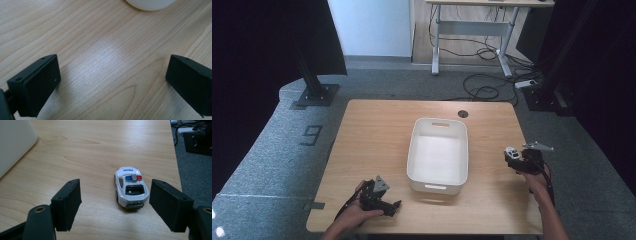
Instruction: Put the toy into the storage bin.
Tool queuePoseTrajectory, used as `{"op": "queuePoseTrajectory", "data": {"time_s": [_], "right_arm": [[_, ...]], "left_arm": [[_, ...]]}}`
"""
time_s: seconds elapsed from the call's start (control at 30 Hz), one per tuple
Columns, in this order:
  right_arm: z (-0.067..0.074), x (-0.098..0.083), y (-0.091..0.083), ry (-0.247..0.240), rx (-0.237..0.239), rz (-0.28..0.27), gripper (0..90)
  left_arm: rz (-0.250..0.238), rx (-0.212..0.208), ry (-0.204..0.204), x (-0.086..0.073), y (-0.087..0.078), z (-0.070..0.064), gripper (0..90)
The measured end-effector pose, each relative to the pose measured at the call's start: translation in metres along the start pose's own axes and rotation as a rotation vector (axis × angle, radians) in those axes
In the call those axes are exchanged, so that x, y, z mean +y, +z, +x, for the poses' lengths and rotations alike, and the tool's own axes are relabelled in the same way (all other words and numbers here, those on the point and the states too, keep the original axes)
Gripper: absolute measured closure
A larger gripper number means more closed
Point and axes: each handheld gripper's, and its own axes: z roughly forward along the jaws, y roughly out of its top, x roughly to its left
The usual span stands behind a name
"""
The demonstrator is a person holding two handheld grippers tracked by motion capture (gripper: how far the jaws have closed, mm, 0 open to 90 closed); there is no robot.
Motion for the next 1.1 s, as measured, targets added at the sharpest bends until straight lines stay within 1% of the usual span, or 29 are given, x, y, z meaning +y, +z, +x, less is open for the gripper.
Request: {"op": "queuePoseTrajectory", "data": {"time_s": [0.2, 0.27, 0.37, 0.57, 0.63, 0.77, 0.9, 1.1], "right_arm": [[-0.003, -0.002, 0.005, -0.012, -0.011, 0.012, 25.5], [-0.004, -0.002, 0.007, -0.007, -0.01, 0.013, 26.2], [-0.005, -0.002, 0.008, -0.005, -0.022, 0.008, 27.0], [-0.009, -0.002, 0.012, 0.017, -0.032, 0.001, 28.3], [-0.009, -0.002, 0.013, 0.015, -0.048, -0.006, 29.6], [-0.009, -0.001, 0.015, 0.018, -0.059, -0.015, 30.9], [-0.01, -0.001, 0.02, 0.015, -0.071, -0.004, 31.5], [-0.01, 0.0, 0.028, 0.006, -0.073, 0.016, 31.9]], "left_arm": [[-0.001, 0.0, 0.0, 0.0, 0.0, 0.0, 0.0], [-0.001, 0.0, -0.001, 0.0, 0.0, 0.0, 0.0], [-0.001, 0.001, -0.002, 0.0, 0.0, 0.0, 0.0], [-0.001, 0.002, -0.004, 0.0, 0.0, 0.0, 0.0], [-0.001, 0.002, -0.004, 0.0, 0.0, 0.0, 0.0], [-0.001, 0.003, -0.004, 0.0, 0.0, -0.001, 0.0], [-0.001, 0.003, -0.005, 0.0, 0.0, -0.001, 0.0], [0.0, 0.004, -0.006, 0.0, 0.0, -0.001, 0.0]]}}
